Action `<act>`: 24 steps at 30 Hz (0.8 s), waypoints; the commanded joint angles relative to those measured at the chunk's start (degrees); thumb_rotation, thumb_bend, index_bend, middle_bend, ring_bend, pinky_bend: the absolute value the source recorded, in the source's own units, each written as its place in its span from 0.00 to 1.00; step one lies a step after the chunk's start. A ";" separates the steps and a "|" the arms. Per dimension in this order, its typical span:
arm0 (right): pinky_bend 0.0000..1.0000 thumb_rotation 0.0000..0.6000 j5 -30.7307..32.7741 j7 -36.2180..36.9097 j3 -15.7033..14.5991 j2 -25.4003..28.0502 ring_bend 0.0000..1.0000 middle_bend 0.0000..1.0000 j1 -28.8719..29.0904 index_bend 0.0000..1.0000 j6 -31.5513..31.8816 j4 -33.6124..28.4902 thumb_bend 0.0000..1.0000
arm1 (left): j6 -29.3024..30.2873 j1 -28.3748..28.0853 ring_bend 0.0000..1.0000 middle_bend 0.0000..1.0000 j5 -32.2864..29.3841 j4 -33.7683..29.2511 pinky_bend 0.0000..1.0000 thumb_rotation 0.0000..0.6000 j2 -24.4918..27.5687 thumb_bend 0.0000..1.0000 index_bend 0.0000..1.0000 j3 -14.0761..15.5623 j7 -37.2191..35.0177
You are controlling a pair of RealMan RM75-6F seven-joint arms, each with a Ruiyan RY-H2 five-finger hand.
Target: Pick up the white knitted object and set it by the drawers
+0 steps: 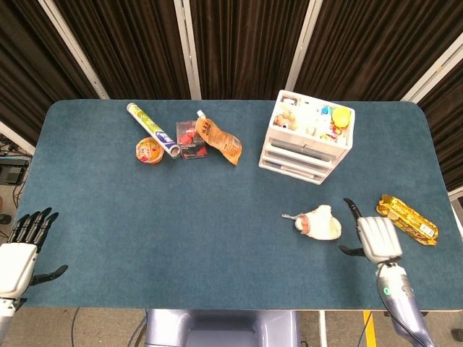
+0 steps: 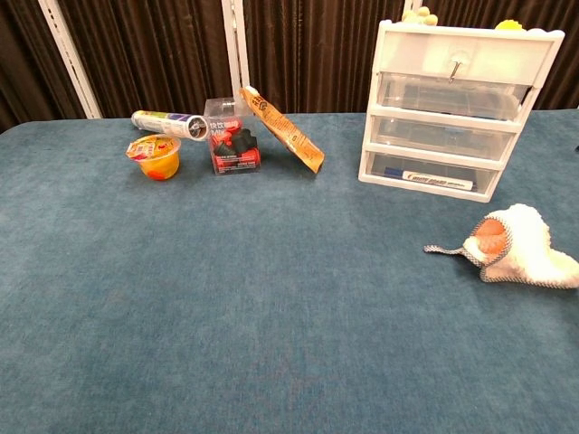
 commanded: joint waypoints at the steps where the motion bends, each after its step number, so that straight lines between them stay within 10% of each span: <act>1: 0.87 1.00 8.72 -8.18 0.85 -3.80 0.83 0.88 4.90 0.11 -5.93 2.22 0.00 | -0.39 -0.04 0.00 0.00 -0.23 -0.33 0.00 1.00 0.34 0.06 0.00 0.17 -0.25; 17: 0.87 1.00 14.48 -11.71 1.09 -14.55 0.83 0.89 10.20 0.23 -6.43 11.96 0.04 | -2.20 -0.69 0.00 0.00 -1.00 -1.49 0.00 1.00 1.19 0.06 0.00 0.32 -1.46; 24: 0.92 1.00 13.08 -9.98 1.24 -18.01 0.88 0.94 11.01 0.54 -5.28 16.51 0.17 | -2.89 -0.94 0.00 0.00 -1.43 -1.84 0.00 1.00 1.43 0.06 0.00 0.33 -1.88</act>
